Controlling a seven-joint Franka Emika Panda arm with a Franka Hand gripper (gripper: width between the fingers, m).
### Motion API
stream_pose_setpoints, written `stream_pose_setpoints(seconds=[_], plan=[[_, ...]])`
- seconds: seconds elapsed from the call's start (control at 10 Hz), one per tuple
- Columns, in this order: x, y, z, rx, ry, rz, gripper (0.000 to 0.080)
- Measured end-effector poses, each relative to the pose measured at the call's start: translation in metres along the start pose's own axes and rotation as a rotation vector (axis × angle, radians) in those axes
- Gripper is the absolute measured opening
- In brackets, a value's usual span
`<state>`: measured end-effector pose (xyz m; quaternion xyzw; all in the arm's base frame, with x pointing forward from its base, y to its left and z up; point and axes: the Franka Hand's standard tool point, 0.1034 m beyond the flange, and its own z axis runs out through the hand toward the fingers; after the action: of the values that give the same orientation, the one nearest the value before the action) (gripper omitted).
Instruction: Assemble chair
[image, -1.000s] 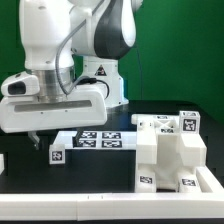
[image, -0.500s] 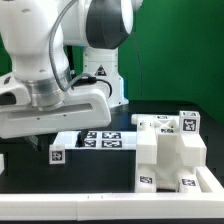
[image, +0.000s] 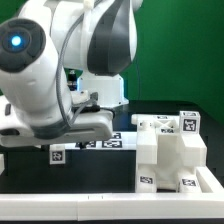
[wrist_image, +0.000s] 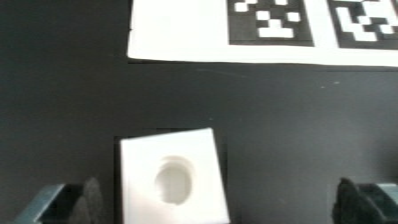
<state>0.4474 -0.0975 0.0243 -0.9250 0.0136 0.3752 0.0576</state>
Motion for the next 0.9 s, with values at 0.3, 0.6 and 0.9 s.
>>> stream_pose_setpoints(seconds=[0.3,0.6,0.9], plan=[[0.003,0.003,0.002,-0.002,-0.03,-0.001,0.0648],[0.007,0.01,0.016,0.004,-0.108,0.052,0.0648],[0.005,0.009,0.019,0.007,-0.127,0.056,0.0648]])
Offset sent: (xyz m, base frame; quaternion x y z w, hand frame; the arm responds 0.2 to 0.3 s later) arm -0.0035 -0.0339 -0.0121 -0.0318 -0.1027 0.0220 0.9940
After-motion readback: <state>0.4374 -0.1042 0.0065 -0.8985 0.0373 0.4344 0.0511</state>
